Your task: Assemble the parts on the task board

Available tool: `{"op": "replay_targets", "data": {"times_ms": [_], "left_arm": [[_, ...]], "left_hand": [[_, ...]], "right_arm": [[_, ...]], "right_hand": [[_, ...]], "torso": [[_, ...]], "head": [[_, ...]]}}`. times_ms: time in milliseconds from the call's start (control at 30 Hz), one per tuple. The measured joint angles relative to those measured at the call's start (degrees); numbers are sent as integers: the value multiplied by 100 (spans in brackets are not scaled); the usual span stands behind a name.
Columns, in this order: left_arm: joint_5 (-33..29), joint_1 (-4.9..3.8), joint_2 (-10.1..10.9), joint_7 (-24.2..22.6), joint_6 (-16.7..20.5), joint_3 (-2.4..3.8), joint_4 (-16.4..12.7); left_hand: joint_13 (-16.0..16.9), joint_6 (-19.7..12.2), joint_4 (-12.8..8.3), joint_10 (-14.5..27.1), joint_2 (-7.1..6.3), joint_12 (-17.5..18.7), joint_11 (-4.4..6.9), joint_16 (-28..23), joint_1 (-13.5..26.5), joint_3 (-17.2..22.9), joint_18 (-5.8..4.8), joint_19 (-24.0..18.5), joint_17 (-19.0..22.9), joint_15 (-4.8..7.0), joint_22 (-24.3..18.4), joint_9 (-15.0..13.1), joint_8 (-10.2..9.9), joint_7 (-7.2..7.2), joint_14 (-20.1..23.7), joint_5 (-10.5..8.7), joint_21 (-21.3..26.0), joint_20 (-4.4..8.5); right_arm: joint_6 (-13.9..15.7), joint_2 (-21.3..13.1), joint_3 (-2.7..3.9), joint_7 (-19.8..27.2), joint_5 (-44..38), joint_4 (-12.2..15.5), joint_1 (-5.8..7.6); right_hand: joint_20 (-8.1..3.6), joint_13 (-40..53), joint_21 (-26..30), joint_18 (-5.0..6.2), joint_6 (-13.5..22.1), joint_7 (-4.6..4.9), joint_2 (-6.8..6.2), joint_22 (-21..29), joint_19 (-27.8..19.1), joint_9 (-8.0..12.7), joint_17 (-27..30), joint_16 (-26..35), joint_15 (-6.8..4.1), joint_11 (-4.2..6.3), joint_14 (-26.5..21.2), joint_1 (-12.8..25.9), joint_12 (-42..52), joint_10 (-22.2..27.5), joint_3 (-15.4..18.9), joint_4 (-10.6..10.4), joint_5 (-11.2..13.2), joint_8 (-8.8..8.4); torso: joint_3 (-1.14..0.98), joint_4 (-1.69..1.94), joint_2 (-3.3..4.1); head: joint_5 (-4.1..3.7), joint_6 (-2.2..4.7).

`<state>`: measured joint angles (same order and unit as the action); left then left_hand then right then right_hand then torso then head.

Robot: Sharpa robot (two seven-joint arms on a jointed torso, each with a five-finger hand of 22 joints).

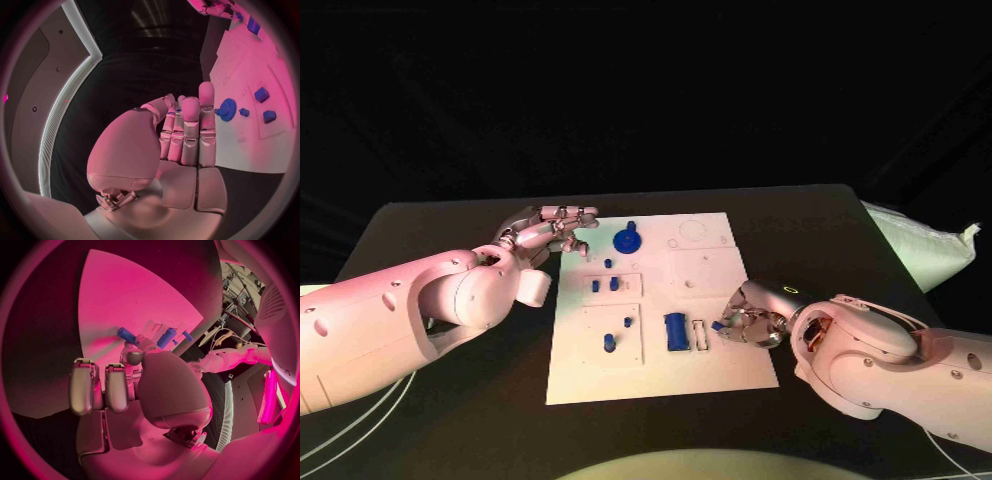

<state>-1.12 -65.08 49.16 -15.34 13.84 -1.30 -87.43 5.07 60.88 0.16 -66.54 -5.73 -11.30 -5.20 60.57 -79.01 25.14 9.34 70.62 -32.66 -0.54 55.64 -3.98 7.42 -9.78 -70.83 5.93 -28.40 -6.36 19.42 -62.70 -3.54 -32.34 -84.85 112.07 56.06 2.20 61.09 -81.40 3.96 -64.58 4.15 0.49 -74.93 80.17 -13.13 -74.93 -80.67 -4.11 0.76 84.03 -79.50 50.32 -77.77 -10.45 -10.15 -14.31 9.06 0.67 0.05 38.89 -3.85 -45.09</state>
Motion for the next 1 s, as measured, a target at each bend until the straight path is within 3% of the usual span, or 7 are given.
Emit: {"op": "replay_targets", "data": {"times_ms": [267,500,633,667,1000], "left_arm": [[0,2,0,3,-2,0,-3],[0,2,2,7,-4,0,-4],[1,2,3,8,-5,0,-6],[1,2,3,9,-6,0,-6],[2,2,4,18,-10,0,-10]], "left_hand": [[0,0,0,0,0,0,0,0,0,0,0,0,0,-1,0,0,0,0,-1,0,0,0],[0,0,0,0,0,0,0,0,0,0,0,0,-1,-1,0,0,0,0,-1,0,0,0],[0,0,0,0,0,0,0,0,0,0,0,0,-1,-1,0,0,0,0,-1,0,0,0],[0,0,0,0,0,0,0,0,0,0,0,0,-1,-1,0,0,0,0,-1,0,0,0],[0,0,0,0,0,0,0,0,0,0,0,0,-1,-1,0,0,0,0,-1,0,0,0]], "right_arm": [[168,76,2,31,541,49,10],[168,166,2,21,719,-12,12],[161,245,2,-6,768,-65,12],[158,267,2,-19,770,-79,12],[128,406,3,-109,729,-166,13]], "right_hand": [[-2,45,-33,0,-44,3,-187,0,29,-3,0,-4,0,-1,0,217,57,-41,-181,-114,-147,6],[4,162,-71,0,-76,-9,-215,1,80,-4,1,-68,0,10,0,337,200,-133,-246,-153,-257,6],[-14,236,-94,0,-145,-37,-254,1,98,-18,2,-100,0,11,0,527,291,-175,-240,-211,-472,18],[-24,258,-96,0,-150,-41,-261,1,108,-162,1,-125,0,2,0,549,324,-184,-220,-230,-515,27],[-14,387,-121,0,-203,-73,-254,2,139,-296,2,-156,0,21,0,734,459,-245,-173,-339,-632,48]], "torso": [[2,-4,1],[4,-4,0],[3,-4,-1],[3,-4,-1],[1,-4,3]], "head": [[13,-8],[26,-16],[29,-16],[30,-16],[51,-29]]}}
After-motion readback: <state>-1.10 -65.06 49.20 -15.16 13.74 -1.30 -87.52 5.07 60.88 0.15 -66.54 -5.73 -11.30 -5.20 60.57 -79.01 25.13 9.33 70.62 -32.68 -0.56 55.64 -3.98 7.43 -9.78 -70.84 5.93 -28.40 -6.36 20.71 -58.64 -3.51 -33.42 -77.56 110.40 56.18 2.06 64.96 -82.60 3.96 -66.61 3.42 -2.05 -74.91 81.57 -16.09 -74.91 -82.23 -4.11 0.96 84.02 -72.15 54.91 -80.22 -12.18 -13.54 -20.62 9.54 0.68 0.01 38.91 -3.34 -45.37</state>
